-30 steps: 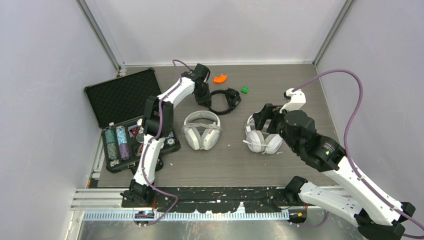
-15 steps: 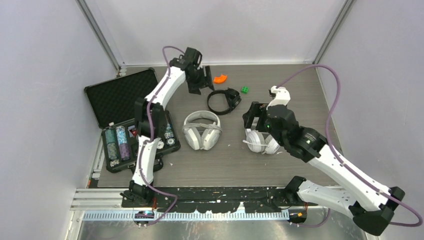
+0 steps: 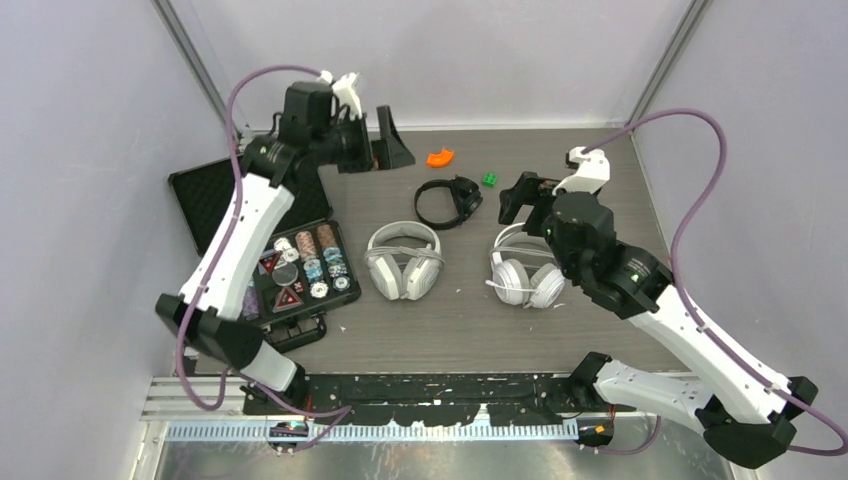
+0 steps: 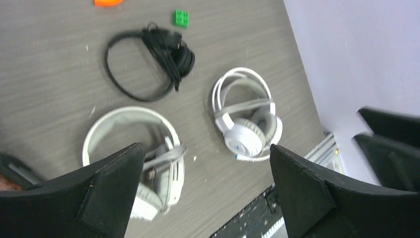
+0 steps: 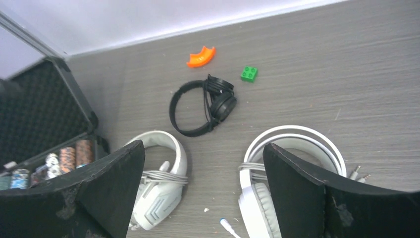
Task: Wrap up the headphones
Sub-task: Reset both arms
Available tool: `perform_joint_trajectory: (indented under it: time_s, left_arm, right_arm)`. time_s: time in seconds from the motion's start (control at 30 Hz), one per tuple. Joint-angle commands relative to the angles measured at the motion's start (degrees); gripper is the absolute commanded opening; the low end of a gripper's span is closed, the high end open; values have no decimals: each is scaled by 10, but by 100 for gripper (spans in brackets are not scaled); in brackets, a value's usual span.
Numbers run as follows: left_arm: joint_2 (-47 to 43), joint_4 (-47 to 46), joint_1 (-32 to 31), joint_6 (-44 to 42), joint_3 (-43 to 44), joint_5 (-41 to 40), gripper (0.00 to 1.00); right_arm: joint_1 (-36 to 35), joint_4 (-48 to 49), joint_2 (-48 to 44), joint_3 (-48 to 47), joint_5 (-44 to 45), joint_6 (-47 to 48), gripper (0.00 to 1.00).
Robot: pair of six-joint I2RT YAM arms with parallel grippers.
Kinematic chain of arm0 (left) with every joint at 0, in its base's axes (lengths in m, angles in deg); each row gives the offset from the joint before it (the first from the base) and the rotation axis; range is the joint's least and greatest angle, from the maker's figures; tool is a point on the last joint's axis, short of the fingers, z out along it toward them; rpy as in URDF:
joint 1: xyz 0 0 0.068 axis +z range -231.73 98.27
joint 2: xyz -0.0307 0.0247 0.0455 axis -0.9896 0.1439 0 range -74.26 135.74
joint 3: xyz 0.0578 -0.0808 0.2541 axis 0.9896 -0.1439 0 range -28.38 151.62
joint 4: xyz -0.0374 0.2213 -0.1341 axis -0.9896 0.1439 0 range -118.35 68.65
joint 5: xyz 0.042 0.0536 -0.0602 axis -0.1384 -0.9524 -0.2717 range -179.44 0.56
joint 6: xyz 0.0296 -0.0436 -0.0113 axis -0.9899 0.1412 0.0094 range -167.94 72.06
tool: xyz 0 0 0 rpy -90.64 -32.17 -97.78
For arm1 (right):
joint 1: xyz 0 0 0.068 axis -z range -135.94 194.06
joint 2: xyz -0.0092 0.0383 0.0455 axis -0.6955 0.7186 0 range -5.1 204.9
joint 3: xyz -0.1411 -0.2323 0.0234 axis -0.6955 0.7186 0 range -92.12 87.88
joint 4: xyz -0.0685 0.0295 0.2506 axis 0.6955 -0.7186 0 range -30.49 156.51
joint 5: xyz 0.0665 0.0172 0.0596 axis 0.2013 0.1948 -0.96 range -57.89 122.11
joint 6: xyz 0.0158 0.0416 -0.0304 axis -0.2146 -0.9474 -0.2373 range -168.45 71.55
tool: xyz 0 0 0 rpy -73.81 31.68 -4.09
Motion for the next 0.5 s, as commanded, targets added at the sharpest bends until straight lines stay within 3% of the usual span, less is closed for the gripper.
perform_joint_trajectory:
  time_s: [0.0,0.27,0.47]
  left_arm:
    - [-85,-57,-5,-14,-137,33,100]
    - [-316,-261,-7,-12,-373,12,100]
    - [-343,-234,-7,-38,-400,-35,100]
  right_arm:
    - [-3,66,-37,15,-1,-26,93]
    - [-3,60,-53,46,-2,-114,93]
    - [-3,60,-71,69,22,-125,93]
